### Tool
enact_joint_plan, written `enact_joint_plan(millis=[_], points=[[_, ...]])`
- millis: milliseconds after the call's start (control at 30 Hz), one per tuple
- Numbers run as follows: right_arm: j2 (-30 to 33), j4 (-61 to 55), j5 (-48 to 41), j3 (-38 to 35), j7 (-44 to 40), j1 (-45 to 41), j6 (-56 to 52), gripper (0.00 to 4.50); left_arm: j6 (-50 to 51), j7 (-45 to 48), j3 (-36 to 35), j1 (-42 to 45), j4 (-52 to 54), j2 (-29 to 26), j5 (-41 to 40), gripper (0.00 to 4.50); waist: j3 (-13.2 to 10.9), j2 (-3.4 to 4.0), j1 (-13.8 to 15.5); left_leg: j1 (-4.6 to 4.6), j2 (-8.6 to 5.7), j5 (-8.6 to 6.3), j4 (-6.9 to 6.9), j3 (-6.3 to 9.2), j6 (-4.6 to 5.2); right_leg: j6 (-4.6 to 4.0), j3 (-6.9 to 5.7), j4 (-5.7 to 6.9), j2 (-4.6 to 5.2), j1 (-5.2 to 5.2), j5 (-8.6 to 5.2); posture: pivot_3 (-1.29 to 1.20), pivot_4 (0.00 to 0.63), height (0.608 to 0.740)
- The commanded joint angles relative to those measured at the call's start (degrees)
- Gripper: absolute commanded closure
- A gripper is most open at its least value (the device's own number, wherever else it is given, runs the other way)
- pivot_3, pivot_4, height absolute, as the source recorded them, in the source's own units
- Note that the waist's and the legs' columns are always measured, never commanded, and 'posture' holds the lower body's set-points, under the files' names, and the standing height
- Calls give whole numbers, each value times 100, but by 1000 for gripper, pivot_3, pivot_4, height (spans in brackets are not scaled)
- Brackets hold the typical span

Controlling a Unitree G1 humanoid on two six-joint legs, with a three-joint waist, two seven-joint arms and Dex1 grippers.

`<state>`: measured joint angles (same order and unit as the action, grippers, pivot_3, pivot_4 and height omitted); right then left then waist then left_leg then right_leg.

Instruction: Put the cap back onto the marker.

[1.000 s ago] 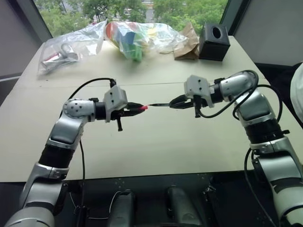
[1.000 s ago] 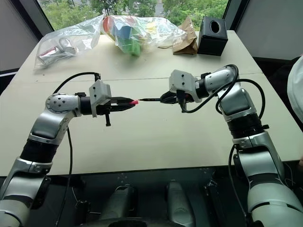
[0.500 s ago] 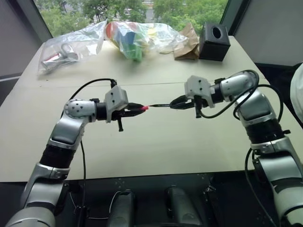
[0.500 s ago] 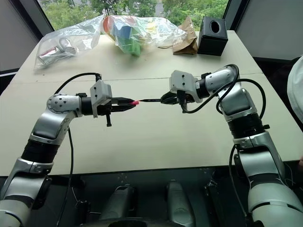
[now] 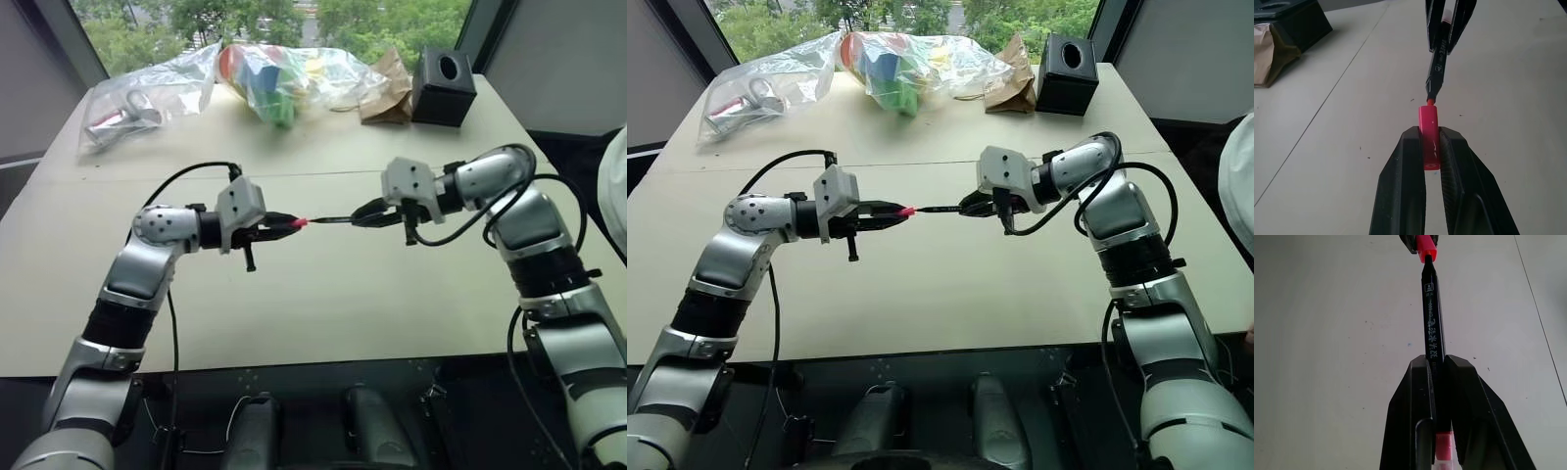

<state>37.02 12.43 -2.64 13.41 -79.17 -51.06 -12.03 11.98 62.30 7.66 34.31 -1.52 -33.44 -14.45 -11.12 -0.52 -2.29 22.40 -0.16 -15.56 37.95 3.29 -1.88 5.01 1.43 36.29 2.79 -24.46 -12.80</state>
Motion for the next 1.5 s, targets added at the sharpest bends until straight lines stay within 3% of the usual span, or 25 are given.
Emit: enact_joint_plan(millis=[33,433,1067,1500], points=[[0,-242,-111,-14,-4,-120,-8,4464,-29,-15,-51,64,222,17,-52,4500,0,0,0,0,0,0,0,0,0,0,0,0,0,0,0,0,150,740],[-81,-451,-190,161,-120,-102,-106,4464,-231,210,95,140,188,-9,69,4500,0,0,0,0,0,0,1,0,0,0,0,1,0,0,0,0,150,740],[-276,-539,-760,200,-689,-179,-1305,4464,-2615,90,245,259,-603,76,1023,4500,0,0,10,0,0,0,2,0,0,0,0,1,0,0,0,0,150,740],[-399,-636,-983,325,-875,-185,-1844,4464,-3080,574,367,333,-864,33,955,4500,0,0,9,0,0,0,2,0,0,0,0,2,0,0,0,0,150,740]])
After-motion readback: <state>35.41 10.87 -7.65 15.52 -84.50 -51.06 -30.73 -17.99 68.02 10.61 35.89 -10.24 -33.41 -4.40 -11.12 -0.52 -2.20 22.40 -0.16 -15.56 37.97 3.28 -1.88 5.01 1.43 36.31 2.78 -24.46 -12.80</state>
